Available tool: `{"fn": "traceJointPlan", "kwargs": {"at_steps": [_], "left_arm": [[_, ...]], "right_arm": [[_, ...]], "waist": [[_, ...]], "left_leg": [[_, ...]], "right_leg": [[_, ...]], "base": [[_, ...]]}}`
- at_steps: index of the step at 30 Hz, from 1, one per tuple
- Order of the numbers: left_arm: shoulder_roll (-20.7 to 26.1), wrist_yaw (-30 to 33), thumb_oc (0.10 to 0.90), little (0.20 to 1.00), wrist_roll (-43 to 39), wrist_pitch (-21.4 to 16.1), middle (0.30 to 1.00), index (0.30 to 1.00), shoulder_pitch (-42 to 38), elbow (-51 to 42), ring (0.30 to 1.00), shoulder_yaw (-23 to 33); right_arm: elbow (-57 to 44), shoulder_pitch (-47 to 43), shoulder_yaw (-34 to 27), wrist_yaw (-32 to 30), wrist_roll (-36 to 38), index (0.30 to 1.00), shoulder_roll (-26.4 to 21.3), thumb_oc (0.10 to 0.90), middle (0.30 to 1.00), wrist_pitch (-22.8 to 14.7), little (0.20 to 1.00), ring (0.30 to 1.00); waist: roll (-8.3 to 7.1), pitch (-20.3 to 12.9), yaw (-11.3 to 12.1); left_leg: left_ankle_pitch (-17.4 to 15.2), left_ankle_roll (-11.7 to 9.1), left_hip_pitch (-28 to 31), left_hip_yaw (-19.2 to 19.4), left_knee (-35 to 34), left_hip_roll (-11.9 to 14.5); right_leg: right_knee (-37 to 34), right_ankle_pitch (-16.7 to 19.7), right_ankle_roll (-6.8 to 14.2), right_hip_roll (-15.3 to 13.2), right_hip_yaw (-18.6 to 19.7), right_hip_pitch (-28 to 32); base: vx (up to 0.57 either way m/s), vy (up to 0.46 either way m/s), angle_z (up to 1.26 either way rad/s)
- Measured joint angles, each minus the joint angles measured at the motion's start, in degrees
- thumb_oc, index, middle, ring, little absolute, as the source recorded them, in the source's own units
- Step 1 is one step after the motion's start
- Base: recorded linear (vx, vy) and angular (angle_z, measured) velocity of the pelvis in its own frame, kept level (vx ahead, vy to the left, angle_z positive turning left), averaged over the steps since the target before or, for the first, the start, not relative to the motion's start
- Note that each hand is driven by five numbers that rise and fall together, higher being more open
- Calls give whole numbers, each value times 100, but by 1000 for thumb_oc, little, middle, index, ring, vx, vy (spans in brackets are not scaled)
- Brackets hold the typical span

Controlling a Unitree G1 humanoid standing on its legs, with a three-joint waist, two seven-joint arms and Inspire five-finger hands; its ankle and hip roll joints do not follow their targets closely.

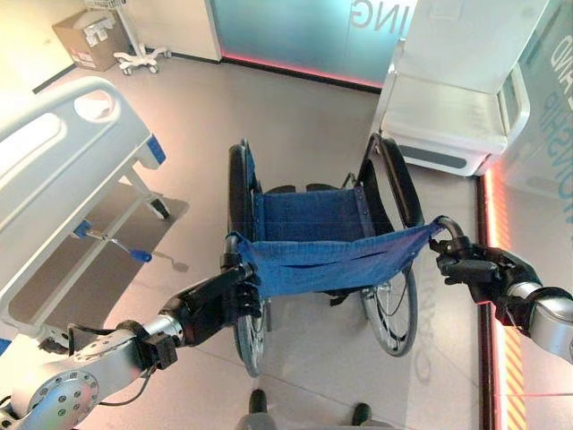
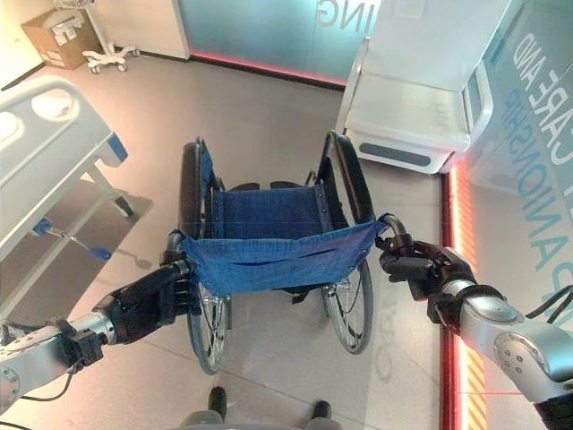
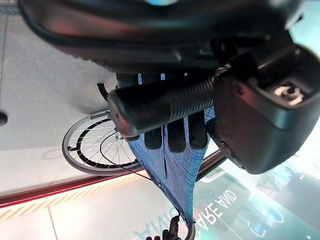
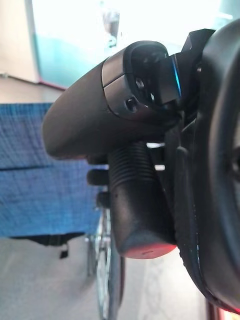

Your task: Push the wheelchair next to the bed

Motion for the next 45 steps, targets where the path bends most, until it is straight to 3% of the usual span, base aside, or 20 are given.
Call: {"fn": "traceJointPlan", "kwargs": {"at_steps": [10, 13, 14, 15, 16, 20, 21, 22, 23, 25, 26, 27, 30, 34, 37, 39, 41, 43, 44, 45], "left_arm": [[-348, 741, 400, 300, -267, -29, 300, 300, -21, -89, 300, 17], [-418, 850, 400, 300, -428, -35, 300, 300, -126, 74, 300, 260], [-399, 888, 400, 300, -445, -35, 300, 300, -303, 205, 300, 317], [-486, 909, 400, 300, -447, -34, 300, 300, -329, 303, 300, 410], [-620, 942, 400, 300, -447, -34, 300, 300, -301, 353, 300, 431], [-919, 938, 400, 300, -667, -24, 300, 300, -152, 345, 300, 425], [-1086, 873, 400, 300, -667, -24, 300, 300, -144, 358, 300, 413], [-1232, 808, 400, 300, -666, -32, 300, 300, -141, 365, 300, 432], [-1255, 776, 400, 300, -665, -41, 300, 300, -129, 352, 300, 445], [-1184, 769, 400, 300, -641, -57, 300, 300, -99, 364, 300, 460], [-1181, 801, 400, 300, -599, -64, 300, 300, -99, 368, 300, 485], [-1234, 799, 400, 300, -570, -70, 300, 300, -108, 398, 300, 506], [-1252, 754, 400, 300, -416, -82, 300, 300, -123, 415, 300, 550], [-1372, 583, 400, 300, -356, -36, 300, 300, -251, 447, 300, 581], [-1458, 385, 400, 300, -220, 18, 300, 300, -406, 520, 300, 598], [-1454, 351, 400, 300, -179, 59, 300, 300, -421, 529, 300, 659], [-1443, 341, 400, 300, -154, 72, 300, 300, -416, 531, 300, 825], [-1452, 324, 400, 300, -161, 72, 300, 300, -442, 534, 300, 932], [-1484, 339, 400, 300, -161, 60, 300, 300, -484, 607, 300, 941], [-1518, 344, 400, 300, -162, 58, 300, 300, -577, 719, 300, 943]], "right_arm": [[139, -249, 289, 8, 2, 300, 77, 400, 300, 25, 300, 300], [563, -1022, 870, 115, -9, 300, 202, 400, 300, 47, 300, 300], [664, -1218, 981, 130, -109, 300, 388, 400, 300, 74, 300, 300], [679, -1361, 1091, 137, -296, 300, 483, 400, 300, 74, 300, 300], [647, -1364, 1083, 178, -439, 300, 492, 400, 300, 72, 300, 300], [489, -1339, 862, 280, -528, 300, 363, 400, 300, 75, 300, 300], [494, -1355, 816, 408, -686, 300, 305, 400, 300, 41, 300, 300], [501, -1367, 798, 445, -782, 300, 323, 400, 300, -7, 300, 300], [502, -1363, 808, 471, -899, 300, 331, 400, 300, -5, 300, 300], [513, -1262, 829, 578, -935, 300, 321, 400, 300, 41, 300, 300], [505, -1248, 839, 641, -925, 300, 333, 400, 300, 53, 300, 300], [508, -1289, 840, 650, -921, 300, 352, 400, 300, 54, 300, 300], [505, -1350, 829, 646, -886, 300, 406, 400, 300, 70, 300, 300], [697, -1532, 848, 642, -901, 300, 431, 400, 300, 72, 300, 300], [802, -1620, 818, 571, -934, 300, 437, 400, 300, 72, 300, 300], [854, -1620, 828, 560, -940, 300, 444, 400, 300, 82, 300, 300], [855, -1638, 832, 550, -1007, 300, 486, 400, 300, 58, 300, 300], [752, -1708, 849, 533, -1127, 300, 486, 400, 300, 60, 300, 300], [704, -1781, 845, 515, -1129, 300, 479, 400, 300, 59, 300, 300], [638, -1891, 841, 493, -1132, 300, 471, 400, 300, 52, 300, 300]], "waist": [[-47, 29, 54], [-186, 331, 157], [-382, 534, 353], [-463, 674, 492], [-464, 714, 599], [-117, 823, 550], [39, 835, 598], [76, 897, 731], [114, 919, 776], [-2, 907, 907], [-193, 846, 953], [-160, 873, 935], [-156, 851, 907], [-299, 741, 882], [-301, 711, 827], [-342, 682, 831], [-303, 678, 818], [-226, 700, 836], [-60, 723, 851], [136, 763, 777]], "left_leg": [[10, -49, -2, 18, 220, 167], [-138, -252, -227, 107, 1095, 403], [-98, -303, -513, 13, 1929, 415], [-37, -358, -1000, -290, 3058, 389], [-153, -400, -1267, -411, 3363, 221], [-249, -301, -1006, -212, 1798, -392], [-254, -236, -905, -271, 1425, -391], [-308, 177, -774, -158, 1296, -374], [-310, 181, -736, -47, 1286, -292], [-365, 334, -592, 84, 1385, -335], [-461, 475, -631, 149, 1562, -498], [-527, 559, -659, 70, 1707, -504], [-672, 582, -860, -180, 1983, -605], [-822, 824, -1033, -243, 2073, -875], [-878, 975, -1023, -354, 2048, -956], [-905, 996, -884, -437, 1964, -1026], [-790, 981, -686, -596, 1687, -1013], [-789, 948, -619, -924, 1578, -984], [-786, 928, -589, -1267, 1484, -920], [-787, 908, -581, -1517, 1427, -822]], "right_leg": [[3, -50, -81, 148, -14, 70], [635, -399, -378, 240, -15, -135], [927, -550, -418, 186, 184, -229], [944, -537, -467, 187, 424, -212], [900, -477, -530, 119, 604, -214], [924, -453, -533, 146, 749, -183], [850, -444, -482, 275, 863, -195], [1062, -491, -498, 383, 946, -223], [1596, -594, -650, 523, 896, -307], [2212, -1300, -934, 675, 525, -7], [1666, -1539, -946, 574, 533, 320], [1382, -1479, -742, 605, 540, 503], [1171, -1428, -734, 620, 681, 630], [1661, -1685, -448, 402, 589, 447], [3566, -1847, -253, 157, 527, -394], [4264, -1658, -107, 47, 545, -673], [4447, -1617, -272, 90, 541, -924], [3939, -1777, -542, 202, 485, -1051], [3542, -1842, -686, 333, 460, -1205], [3223, -1803, -624, 437, 494, -1450]], "base": [[54, -183, -1], [140, -224, -25], [236, -60, -51], [283, -23, -69], [217, -1, -50], [450, 89, -33], [454, 116, -82], [297, 75, -80], [374, 107, -57], [484, 199, -30], [431, 215, -17], [404, 196, -5], [366, 175, 1], [373, 211, 9], [303, 140, 18], [290, 46, 19], [278, -61, 17], [257, -170, -6], [333, -249, -10], [387, -283, 17]]}}
